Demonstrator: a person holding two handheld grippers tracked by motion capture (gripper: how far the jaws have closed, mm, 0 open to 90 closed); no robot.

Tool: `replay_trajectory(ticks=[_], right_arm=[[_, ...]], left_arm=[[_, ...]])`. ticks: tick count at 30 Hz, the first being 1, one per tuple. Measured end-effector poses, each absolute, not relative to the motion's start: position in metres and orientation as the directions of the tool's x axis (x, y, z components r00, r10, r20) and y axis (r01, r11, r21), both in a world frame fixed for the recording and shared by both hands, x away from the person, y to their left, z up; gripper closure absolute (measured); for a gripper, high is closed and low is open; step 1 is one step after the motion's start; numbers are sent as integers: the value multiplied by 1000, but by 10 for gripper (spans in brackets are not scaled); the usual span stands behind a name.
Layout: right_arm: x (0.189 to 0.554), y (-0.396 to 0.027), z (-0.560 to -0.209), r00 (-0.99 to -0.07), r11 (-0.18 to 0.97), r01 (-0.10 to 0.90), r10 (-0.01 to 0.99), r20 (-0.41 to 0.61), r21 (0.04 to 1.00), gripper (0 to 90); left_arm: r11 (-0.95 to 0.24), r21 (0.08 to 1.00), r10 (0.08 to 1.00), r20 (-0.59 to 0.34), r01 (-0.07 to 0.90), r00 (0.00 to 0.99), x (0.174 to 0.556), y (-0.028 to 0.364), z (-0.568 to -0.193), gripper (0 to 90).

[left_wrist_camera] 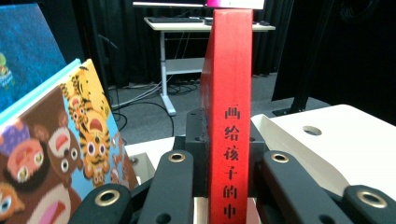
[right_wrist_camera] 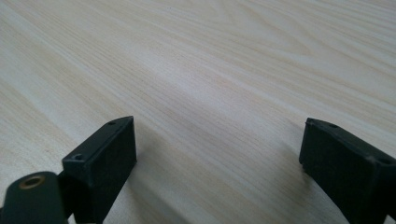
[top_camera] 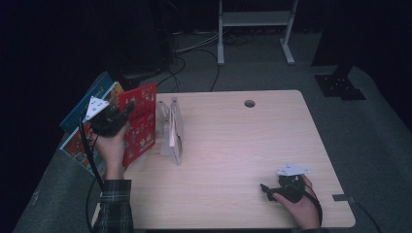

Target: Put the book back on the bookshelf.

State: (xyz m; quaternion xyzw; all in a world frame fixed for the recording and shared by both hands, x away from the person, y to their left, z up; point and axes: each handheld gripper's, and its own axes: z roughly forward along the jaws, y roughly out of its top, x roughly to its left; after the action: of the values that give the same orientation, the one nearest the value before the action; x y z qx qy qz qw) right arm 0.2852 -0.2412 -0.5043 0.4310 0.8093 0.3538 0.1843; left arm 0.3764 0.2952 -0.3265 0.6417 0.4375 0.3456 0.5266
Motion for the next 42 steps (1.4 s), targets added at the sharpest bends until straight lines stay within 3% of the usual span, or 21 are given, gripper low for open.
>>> replay_trajectory(ticks=[34, 37, 42], right_arm=[[286, -241, -504, -565, 381, 567, 825, 8, 730, 100], [286, -241, -504, -566, 381, 567, 825, 8, 730, 100], [286, -241, -504, -567, 382, 566, 824, 9, 730, 100]], left_arm=[[-98, 930, 940, -30, 355, 339, 369, 289, -355, 780], [-98, 926, 938, -36, 364, 345, 368, 291, -355, 763], [-98, 925, 941, -34, 368, 336, 364, 293, -355, 639]])
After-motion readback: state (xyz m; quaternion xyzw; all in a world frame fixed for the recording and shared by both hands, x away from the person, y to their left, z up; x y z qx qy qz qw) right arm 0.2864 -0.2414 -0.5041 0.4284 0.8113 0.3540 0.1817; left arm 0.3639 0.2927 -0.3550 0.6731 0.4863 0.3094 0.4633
